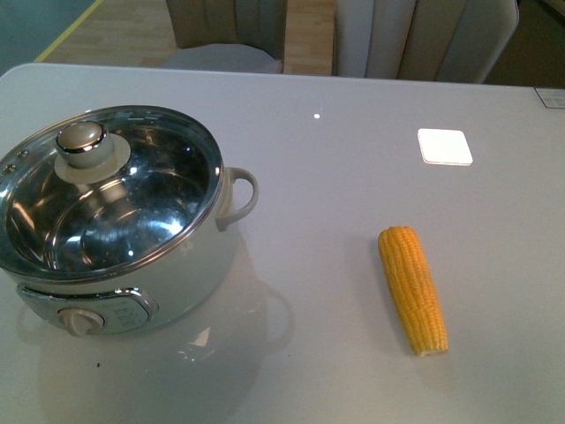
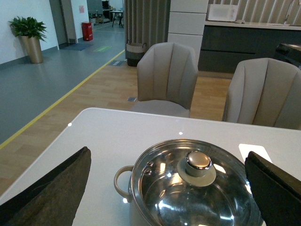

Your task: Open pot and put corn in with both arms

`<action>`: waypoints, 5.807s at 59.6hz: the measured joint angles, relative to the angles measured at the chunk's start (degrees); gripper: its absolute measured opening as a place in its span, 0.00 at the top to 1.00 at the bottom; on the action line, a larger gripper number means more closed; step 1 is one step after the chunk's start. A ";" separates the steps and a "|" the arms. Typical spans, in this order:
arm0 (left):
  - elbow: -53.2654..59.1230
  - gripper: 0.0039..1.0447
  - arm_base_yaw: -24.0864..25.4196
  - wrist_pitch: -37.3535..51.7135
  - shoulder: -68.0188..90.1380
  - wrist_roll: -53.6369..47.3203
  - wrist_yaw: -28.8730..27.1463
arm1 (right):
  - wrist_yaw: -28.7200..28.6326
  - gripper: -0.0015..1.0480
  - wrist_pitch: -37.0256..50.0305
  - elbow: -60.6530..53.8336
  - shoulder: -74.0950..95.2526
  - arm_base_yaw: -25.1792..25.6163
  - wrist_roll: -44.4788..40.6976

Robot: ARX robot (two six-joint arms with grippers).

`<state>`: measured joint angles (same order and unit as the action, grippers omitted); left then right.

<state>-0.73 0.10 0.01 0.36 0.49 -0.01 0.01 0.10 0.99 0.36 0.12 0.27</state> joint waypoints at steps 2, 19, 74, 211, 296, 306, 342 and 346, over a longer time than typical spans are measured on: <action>0.00 0.06 0.00 0.00 0.00 0.00 0.00 | 0.00 0.08 0.00 0.00 0.02 0.00 0.00; 0.00 0.06 0.00 0.00 0.00 0.00 0.00 | 0.00 0.08 0.00 0.00 0.00 0.00 0.00; -19.80 0.06 -11.10 46.51 86.97 8.70 -6.56 | -0.02 0.08 0.00 0.00 -0.04 -0.02 0.00; -31.80 0.59 7.52 53.81 92.76 1.11 2.93 | 0.00 0.08 0.00 0.00 -0.04 -0.02 0.00; -51.43 0.59 32.63 78.62 149.79 -10.14 13.55 | 0.02 0.08 0.00 0.00 -0.07 -0.02 0.00; -53.86 0.59 31.52 78.62 152.15 -10.12 11.80 | 0.00 0.08 0.00 0.00 -0.07 -0.02 0.00; -52.92 0.42 31.02 76.67 152.43 -4.96 10.62 | 0.00 0.08 -0.02 0.00 -0.07 -0.02 0.00; -52.04 0.32 30.99 76.37 151.62 -4.61 10.56 | 0.00 0.08 0.00 0.00 -0.07 -0.02 0.00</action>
<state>-52.77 31.09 76.38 151.98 -4.12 10.55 0.01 0.10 0.99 0.30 0.10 0.27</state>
